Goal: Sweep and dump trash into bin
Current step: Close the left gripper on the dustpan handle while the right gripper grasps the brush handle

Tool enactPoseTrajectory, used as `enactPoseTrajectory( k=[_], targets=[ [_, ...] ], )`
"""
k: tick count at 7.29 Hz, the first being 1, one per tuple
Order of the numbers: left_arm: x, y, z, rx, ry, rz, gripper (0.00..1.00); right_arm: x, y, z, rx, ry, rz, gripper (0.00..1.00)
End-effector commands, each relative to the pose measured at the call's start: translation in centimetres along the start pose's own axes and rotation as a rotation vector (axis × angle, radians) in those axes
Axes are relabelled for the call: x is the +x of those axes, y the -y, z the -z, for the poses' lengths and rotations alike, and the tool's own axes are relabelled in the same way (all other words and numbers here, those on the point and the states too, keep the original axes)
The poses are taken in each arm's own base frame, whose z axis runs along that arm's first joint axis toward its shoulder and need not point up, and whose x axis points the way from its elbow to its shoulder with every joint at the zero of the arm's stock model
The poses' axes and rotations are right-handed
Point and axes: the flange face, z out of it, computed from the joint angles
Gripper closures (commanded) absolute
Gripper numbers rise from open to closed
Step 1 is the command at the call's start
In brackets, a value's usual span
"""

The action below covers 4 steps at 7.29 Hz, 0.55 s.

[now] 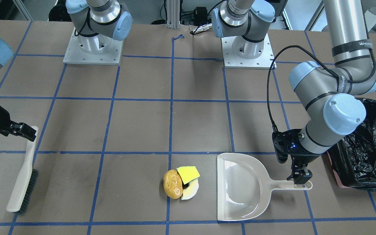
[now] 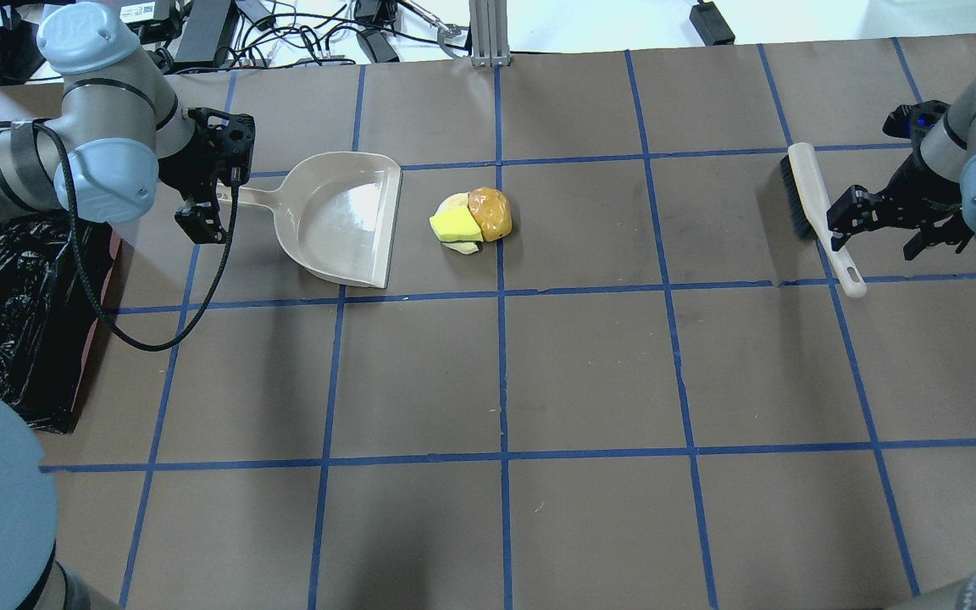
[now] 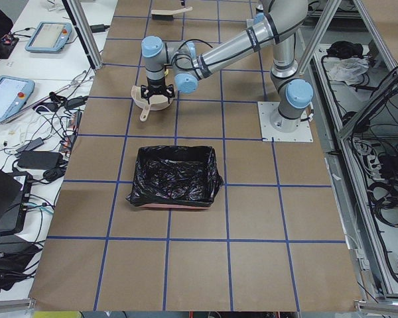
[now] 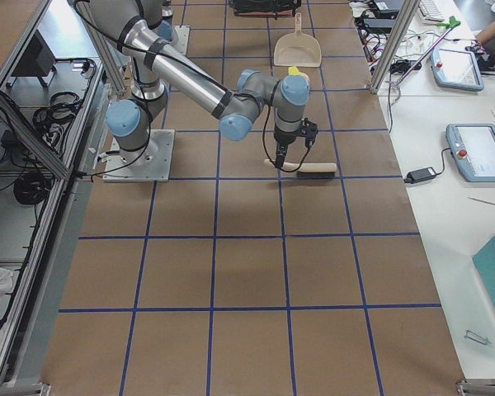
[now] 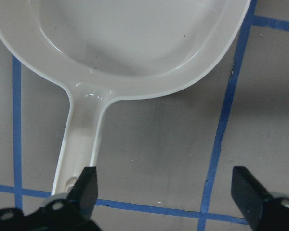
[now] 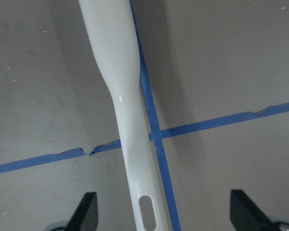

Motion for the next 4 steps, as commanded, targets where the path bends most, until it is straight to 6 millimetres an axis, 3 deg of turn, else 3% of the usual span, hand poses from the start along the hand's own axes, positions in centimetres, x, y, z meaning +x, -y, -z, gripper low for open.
enactPoseTrajectory(
  k=[1, 2, 4],
  targets=[
    [-3.1, -0.5, -0.3, -0.013, 0.024, -0.149, 0.00, 0.1, 0.8, -2.7, -0.028, 0.005, 0.066, 0.14],
    [-3.9, -0.5, -1.4, -0.003, 0.011, -0.147, 0.00, 0.2, 1.4, -4.1, -0.025, -0.001, 0.079, 0.13],
    [-3.7, -0.1, -2.5, -0.005, -0.008, -0.042, 0.00, -0.1, 1.5, -4.2, -0.025, 0.005, 0.080, 0.14]
  ],
)
